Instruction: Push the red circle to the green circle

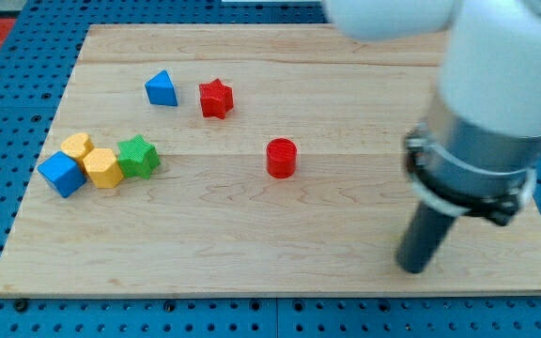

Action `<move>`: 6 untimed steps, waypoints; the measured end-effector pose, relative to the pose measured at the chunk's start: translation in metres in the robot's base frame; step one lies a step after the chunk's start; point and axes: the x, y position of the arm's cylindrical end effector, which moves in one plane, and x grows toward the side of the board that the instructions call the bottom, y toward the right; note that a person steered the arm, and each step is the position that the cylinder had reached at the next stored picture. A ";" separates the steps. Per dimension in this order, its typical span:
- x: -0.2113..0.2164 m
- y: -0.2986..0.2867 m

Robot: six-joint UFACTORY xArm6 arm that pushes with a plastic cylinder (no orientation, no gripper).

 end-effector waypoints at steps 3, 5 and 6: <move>-0.054 -0.206; -0.140 -0.159; -0.132 -0.073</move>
